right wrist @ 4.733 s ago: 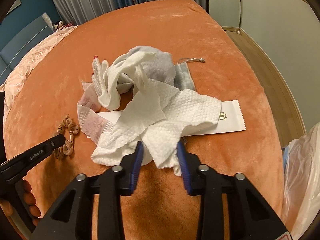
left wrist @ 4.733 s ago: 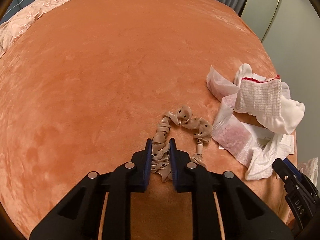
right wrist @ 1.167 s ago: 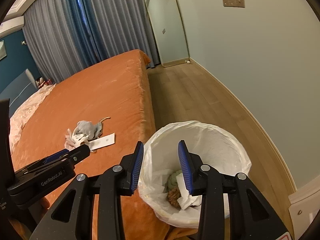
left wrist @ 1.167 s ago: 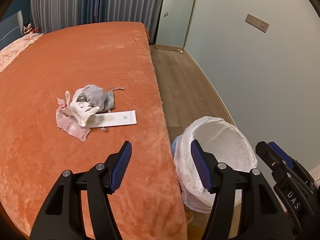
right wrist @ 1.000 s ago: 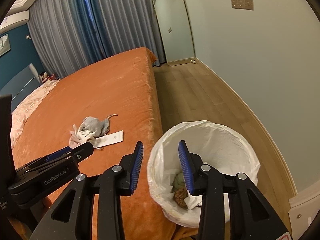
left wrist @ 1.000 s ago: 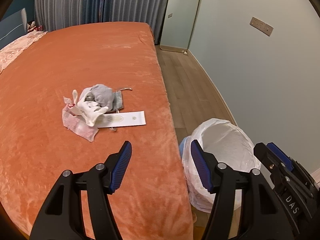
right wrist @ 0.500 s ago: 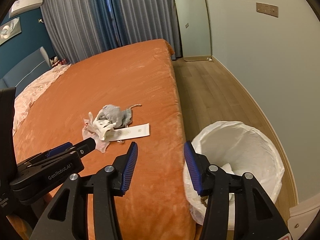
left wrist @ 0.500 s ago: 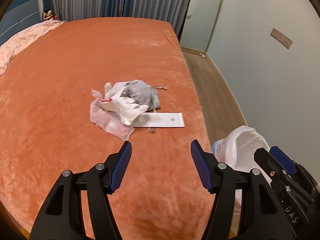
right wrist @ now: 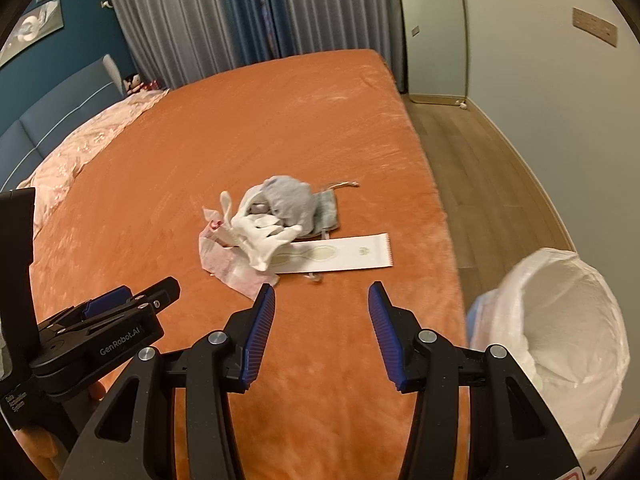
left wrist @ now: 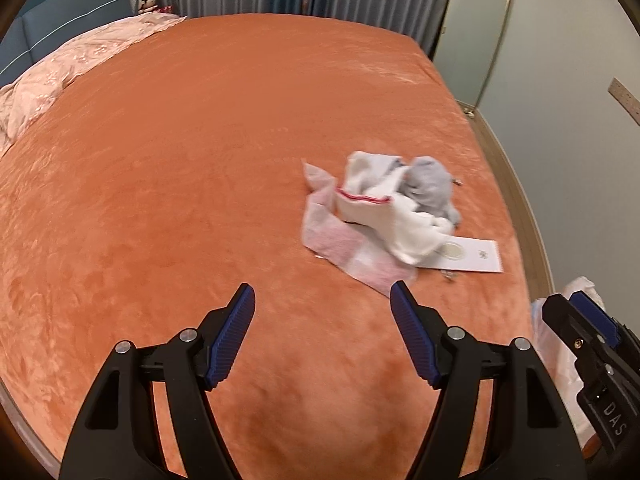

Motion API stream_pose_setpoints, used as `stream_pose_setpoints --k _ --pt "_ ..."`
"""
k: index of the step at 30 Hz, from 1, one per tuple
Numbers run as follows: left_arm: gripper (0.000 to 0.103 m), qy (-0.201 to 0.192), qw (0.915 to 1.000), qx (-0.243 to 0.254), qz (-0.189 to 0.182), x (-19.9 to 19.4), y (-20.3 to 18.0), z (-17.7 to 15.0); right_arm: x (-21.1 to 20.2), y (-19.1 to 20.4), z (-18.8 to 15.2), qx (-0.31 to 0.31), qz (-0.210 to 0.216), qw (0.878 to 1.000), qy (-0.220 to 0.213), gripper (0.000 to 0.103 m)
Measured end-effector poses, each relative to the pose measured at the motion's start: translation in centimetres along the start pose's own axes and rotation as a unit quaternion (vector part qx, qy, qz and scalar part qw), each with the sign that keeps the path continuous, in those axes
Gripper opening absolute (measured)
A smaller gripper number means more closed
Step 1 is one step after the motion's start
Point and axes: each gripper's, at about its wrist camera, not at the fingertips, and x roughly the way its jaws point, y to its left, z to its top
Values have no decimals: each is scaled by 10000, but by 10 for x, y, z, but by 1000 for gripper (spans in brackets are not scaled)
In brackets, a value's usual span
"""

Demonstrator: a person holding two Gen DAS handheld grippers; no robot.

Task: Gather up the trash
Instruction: 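Move both grippers back over the bed toward the socks and tissue, then grasp the pink-white tissue with the left gripper while the right grasps a white sock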

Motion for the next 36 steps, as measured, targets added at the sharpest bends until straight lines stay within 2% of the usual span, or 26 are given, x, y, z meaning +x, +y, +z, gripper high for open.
stream_pose_setpoints --k 8,16,18,21,25,27,31,36 --pt "67 187 9996 -139 154 51 26 23 57 24 19 42 186 9995 271 48" --pt "66 303 9993 -163 -153 98 23 46 104 33 32 15 218 9988 432 48" --pt "61 320 9993 -95 -194 106 20 49 112 32 32 24 237 9985 493 48" --pt "42 443 9985 -17 -315 119 15 50 122 29 32 75 318 9980 537 43" --pt "16 510 9979 -12 -402 123 12 49 127 27 32 145 420 9974 559 24" --pt "13 489 9980 16 -393 121 11 49 126 28 33 172 438 9973 558 7" --pt "9 366 9985 19 -414 105 10 46 113 28 34 224 523 9974 452 5" --pt "7 178 9988 69 -450 73 3 48 77 27 40 217 593 9979 160 5"
